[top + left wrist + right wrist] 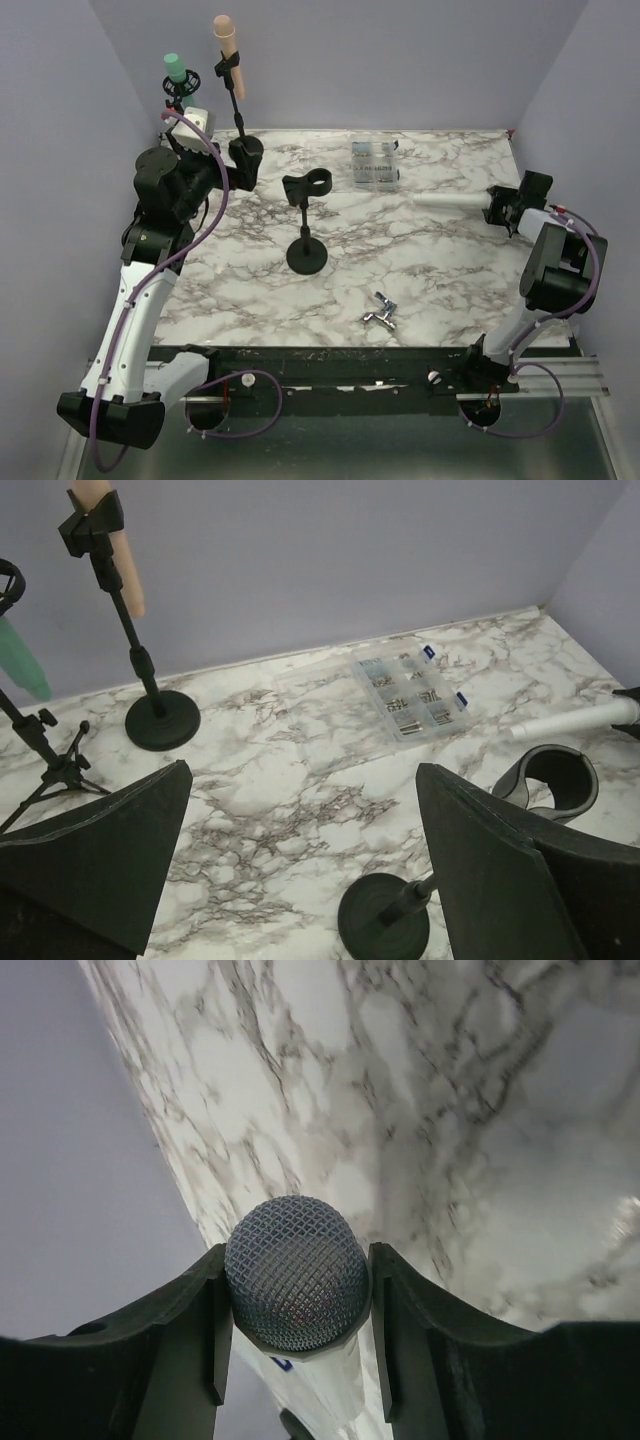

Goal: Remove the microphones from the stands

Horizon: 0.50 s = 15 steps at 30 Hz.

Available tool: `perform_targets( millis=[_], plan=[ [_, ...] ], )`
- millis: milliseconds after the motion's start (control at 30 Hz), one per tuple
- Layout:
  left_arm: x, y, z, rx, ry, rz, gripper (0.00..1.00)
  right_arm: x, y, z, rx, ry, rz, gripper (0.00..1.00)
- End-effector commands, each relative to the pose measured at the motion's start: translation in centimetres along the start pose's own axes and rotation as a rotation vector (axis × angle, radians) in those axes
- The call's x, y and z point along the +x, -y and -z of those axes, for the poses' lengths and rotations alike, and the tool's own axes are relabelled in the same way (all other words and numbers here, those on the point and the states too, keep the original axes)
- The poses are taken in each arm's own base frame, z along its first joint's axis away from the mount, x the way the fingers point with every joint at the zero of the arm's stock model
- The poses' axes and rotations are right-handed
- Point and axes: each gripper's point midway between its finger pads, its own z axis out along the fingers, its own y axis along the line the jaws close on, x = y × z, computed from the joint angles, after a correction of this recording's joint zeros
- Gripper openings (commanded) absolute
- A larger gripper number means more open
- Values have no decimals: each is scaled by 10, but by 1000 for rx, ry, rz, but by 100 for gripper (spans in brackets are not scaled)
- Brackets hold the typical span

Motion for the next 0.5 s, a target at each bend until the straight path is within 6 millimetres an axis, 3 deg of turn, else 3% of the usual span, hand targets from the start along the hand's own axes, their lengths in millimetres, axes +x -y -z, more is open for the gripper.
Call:
perform_targets(
  millis=[0, 133, 300, 467],
  plan=[
    [-17, -13, 9, -63, 66, -29, 98, -12, -13, -34, 25, 32, -18, 1],
    [-12, -18, 5, -75, 53, -24, 97, -12, -4, -51, 87, 26, 32, 1],
    [-10, -15, 2, -50, 49, 2, 97, -11, 15, -58, 124, 20, 89, 5],
    [-6, -15, -2, -39, 26, 20, 96, -14, 30, -67, 153, 40, 141, 18]
  ],
)
